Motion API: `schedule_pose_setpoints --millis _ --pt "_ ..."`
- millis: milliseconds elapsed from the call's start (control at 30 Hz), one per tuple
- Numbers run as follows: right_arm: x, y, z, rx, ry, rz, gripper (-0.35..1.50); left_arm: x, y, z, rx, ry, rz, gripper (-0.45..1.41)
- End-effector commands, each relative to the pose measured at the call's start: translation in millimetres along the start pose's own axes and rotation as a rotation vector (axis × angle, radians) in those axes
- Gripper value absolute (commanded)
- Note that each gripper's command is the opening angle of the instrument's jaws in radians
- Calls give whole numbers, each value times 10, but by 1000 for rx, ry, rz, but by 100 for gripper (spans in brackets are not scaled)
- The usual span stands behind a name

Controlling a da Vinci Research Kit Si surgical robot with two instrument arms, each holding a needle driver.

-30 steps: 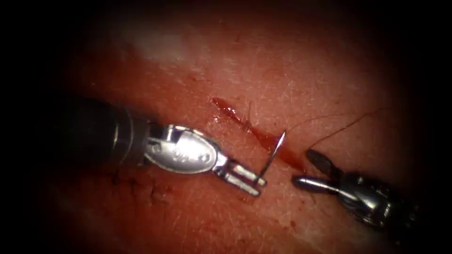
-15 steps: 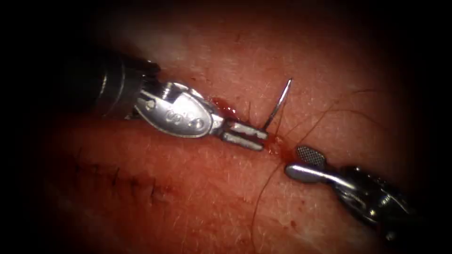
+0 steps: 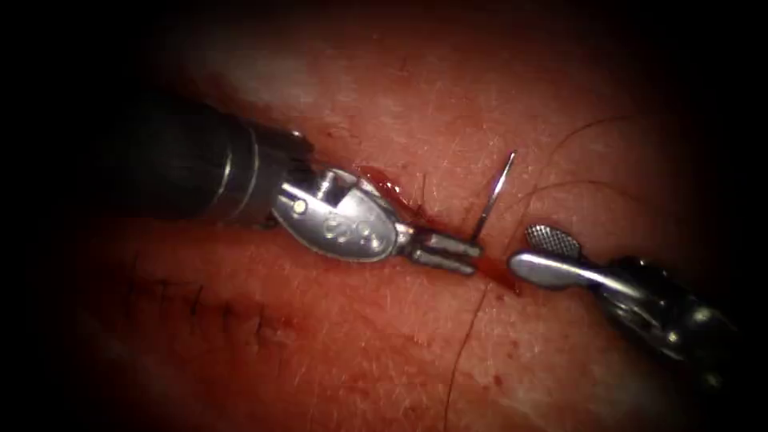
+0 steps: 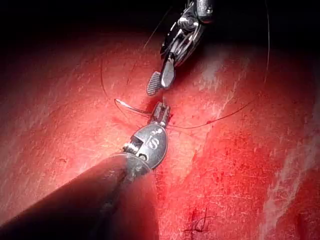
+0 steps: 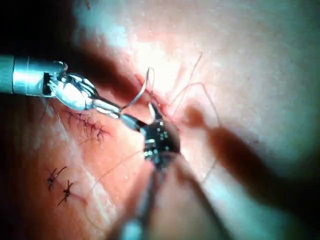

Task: Wound Closure
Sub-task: Pass the needle to the right gripper

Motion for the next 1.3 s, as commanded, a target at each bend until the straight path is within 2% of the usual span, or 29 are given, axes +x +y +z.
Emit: schedule_pose_setpoints --millis 33,200,300,533,967,1300 --pt "-5 3 8 -14 3 20 98 -4 4 7 -4 3 -1 -45" --pt "2 12 13 -66 -13 114 94 -4 4 7 -3 2 28 -45" --pt "6 17 16 -68 -6 184 94 -4 5 7 -3 2 40 -45" --pt "9 26 23 -51 1 237 96 1 8 9 -13 15 64 -45" --pt "1 22 42 -11 -10 276 93 3 9 12 -14 17 70 -45" --pt "2 22 46 -3 0 276 76 4 10 12 -17 22 70 -45"
